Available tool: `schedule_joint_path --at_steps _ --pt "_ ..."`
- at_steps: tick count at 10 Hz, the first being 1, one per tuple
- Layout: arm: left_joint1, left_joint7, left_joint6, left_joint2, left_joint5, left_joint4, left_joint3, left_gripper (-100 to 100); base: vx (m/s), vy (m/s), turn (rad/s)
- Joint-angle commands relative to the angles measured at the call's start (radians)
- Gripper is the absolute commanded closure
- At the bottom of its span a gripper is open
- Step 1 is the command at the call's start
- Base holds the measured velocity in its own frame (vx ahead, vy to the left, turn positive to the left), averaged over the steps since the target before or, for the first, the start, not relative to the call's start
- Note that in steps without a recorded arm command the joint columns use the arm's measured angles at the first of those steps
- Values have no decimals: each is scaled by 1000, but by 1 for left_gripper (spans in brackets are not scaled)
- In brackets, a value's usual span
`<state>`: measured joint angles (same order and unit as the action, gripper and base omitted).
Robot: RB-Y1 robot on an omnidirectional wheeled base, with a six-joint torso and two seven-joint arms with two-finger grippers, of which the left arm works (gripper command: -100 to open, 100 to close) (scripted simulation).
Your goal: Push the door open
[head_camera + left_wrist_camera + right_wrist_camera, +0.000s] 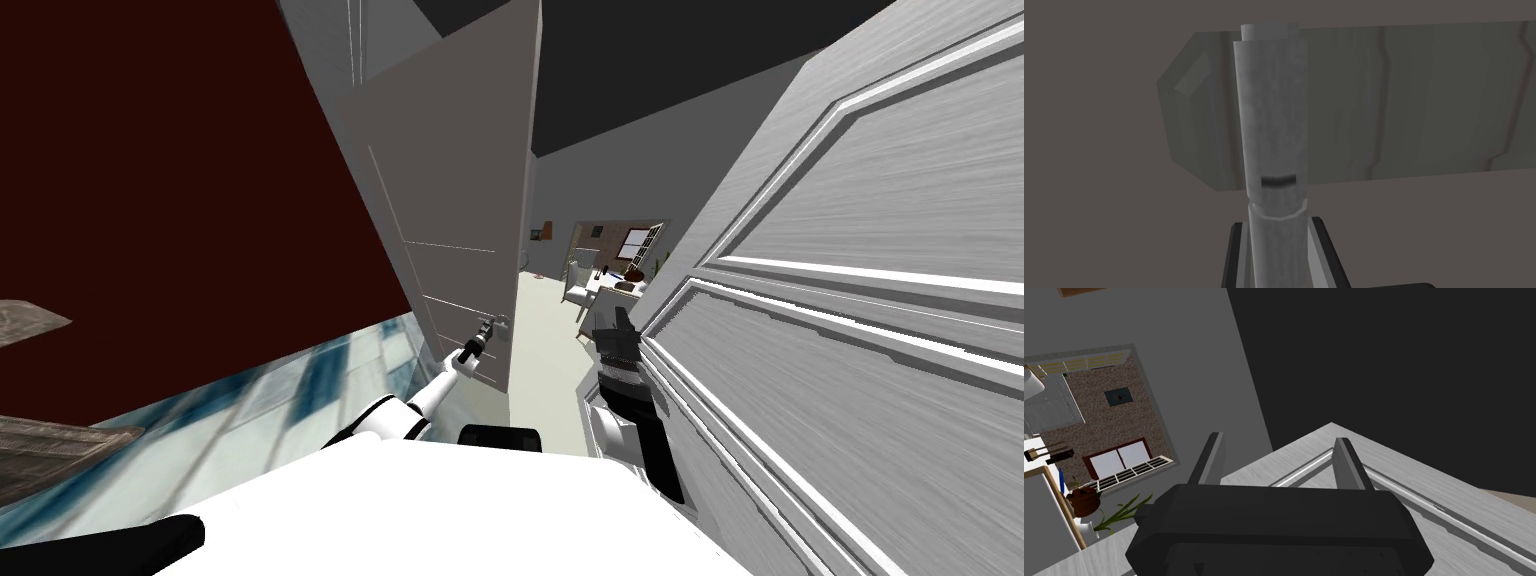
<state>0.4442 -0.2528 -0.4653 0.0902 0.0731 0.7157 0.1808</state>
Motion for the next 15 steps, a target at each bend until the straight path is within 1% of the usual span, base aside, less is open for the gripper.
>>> schedule_joint_path --at_steps 1,3,6,8,9,10,13,15 --pt "1 6 14 19 -7 18 -28 100 133 -180 81" --pt "1 20 17 23 -15 13 -59 100 149 -186 78" --pt "0 37 20 26 -23 8 -95 100 162 -206 74" --pt "0 44 22 27 -27 6 -110 100 129 -174 65" --pt "-2 39 24 29 -26 7 -104 100 54 -72 43" --pt "0 70 25 20 -27 8 -128 100 111 -51 137" --pt "0 116 30 -3 -28 11 -158 100 200 -80 142" --pt "0 151 34 -26 -28 13 -181 100 204 -45 100"
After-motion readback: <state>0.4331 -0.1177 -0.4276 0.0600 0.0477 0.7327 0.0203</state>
